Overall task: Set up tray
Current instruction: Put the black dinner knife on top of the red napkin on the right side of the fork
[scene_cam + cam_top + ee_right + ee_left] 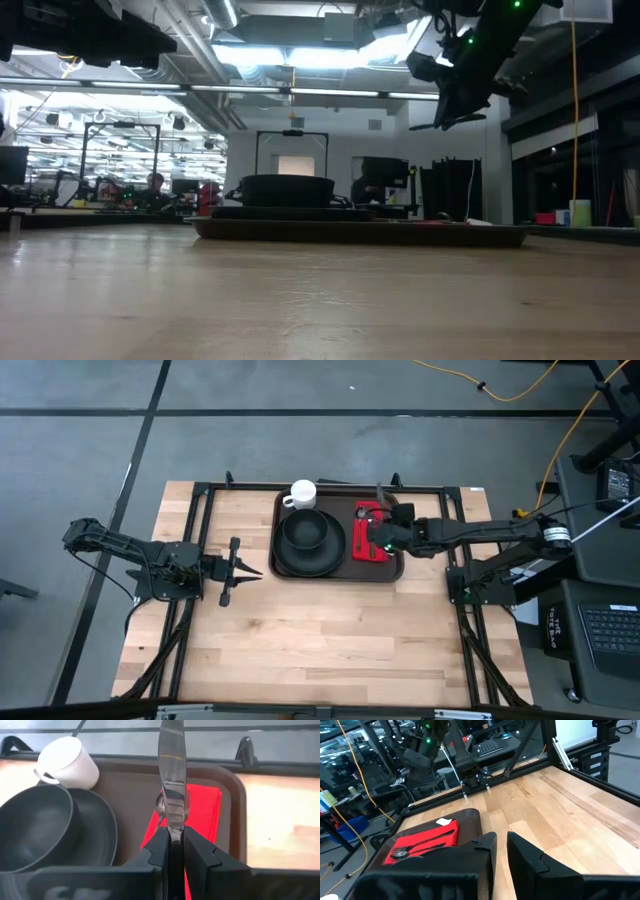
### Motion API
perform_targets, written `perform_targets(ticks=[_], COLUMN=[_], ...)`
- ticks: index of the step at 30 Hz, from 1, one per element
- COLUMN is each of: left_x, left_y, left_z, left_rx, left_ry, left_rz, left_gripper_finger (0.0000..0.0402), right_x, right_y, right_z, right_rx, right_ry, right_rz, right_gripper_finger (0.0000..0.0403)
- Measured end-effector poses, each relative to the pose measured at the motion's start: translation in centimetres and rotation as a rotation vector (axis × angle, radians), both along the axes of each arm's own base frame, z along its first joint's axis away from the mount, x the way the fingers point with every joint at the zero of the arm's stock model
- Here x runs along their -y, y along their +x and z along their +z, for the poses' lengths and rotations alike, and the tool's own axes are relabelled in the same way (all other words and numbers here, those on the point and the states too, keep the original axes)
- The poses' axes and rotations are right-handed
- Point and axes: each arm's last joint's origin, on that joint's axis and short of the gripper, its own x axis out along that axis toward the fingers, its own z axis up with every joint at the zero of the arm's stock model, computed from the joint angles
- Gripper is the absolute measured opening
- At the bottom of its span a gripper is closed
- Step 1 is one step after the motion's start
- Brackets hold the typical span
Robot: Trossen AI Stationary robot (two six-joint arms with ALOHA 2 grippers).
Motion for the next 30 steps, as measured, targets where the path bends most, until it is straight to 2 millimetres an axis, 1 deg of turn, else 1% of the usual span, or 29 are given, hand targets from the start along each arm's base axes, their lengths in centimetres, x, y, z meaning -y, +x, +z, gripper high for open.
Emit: perform_targets(ticks=[8, 15, 23, 30], left_x=[0.0, 0.0, 0.0, 0.0], left_y=[0.0, 0.0, 0.0, 0.0], left_z=[0.0, 0.2, 0.2, 0.2], left_rx=[0.001, 0.022, 0.023, 0.023], left_ry=[-0.002, -0.006, -0.006, -0.005], left_rz=[0.0, -0.001, -0.001, 0.001], left_gripper_finger=[0.004, 0.0036, 0.0039, 0.0037], right_x=[0.4, 2.1, 3.4, 3.9], right_y=[1.3, 1.6, 2.4, 3.9], right_z=[-2.2, -4.7, -7.3, -9.2], right_rx=[-0.034, -0.098, -0.137, -0.103], right_ry=[0.053, 0.199, 0.293, 0.281], right_rz=[-0.05, -0.158, -0.235, -0.24], right_gripper_finger=[0.0042, 0.0042, 0.0042, 0.0042])
